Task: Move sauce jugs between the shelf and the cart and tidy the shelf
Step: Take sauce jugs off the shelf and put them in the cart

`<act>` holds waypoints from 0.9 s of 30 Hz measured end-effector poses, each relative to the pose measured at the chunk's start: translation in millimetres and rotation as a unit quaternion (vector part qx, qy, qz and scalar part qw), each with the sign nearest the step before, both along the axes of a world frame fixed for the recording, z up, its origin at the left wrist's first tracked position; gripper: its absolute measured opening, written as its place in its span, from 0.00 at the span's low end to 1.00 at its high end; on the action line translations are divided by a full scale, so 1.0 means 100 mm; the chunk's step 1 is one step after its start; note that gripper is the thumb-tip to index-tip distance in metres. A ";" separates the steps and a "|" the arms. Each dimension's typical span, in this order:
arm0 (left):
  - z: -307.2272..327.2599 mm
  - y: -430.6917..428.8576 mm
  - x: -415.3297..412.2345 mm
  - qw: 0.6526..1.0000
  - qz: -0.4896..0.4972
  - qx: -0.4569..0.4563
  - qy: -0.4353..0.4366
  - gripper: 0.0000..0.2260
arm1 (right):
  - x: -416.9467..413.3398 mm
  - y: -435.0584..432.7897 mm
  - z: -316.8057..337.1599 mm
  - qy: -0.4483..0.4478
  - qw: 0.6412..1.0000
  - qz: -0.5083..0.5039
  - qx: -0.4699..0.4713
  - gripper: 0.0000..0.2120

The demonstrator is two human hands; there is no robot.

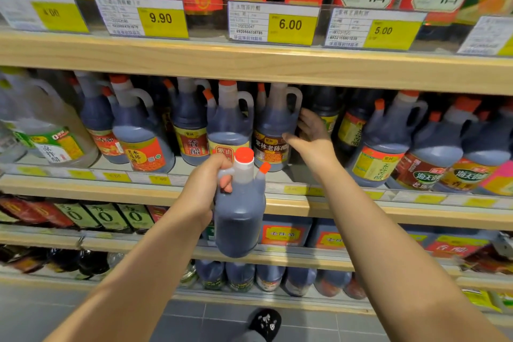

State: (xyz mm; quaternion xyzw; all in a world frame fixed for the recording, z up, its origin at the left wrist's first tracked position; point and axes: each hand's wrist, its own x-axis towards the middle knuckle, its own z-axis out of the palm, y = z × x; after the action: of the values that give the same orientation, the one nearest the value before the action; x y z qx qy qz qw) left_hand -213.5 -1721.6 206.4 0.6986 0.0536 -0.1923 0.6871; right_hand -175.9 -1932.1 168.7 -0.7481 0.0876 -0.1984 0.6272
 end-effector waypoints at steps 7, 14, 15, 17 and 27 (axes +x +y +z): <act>0.35 -0.23 -0.29 0.998 -0.044 -0.047 0.004 0.14 | -1.00 0.16 -0.05 0.017 0.996 -0.029 -0.081 0.07; 0.80 -0.60 -0.60 0.976 -0.127 -0.169 0.053 0.12 | -1.52 0.20 -0.02 0.089 0.957 -0.004 -0.276 0.39; 0.85 -0.66 -0.65 0.972 -0.148 -0.171 0.059 0.11 | -1.54 0.23 -0.02 0.090 0.952 -0.028 -0.290 0.45; 0.92 -0.75 -0.73 0.965 -0.189 -0.166 0.069 0.09 | -1.53 0.27 -0.01 0.097 0.943 -0.103 -0.302 0.50; 0.93 -0.51 -0.44 0.961 -0.264 0.061 -0.049 0.10 | -1.30 -0.04 0.18 -0.021 0.967 -0.134 -0.214 0.37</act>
State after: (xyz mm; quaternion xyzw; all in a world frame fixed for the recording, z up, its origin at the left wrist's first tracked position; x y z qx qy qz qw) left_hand -257.1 -1772.6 299.3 0.7370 -0.1548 -0.3285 0.5700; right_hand -305.8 -1936.3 187.1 -0.8421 0.1296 -0.3105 0.4215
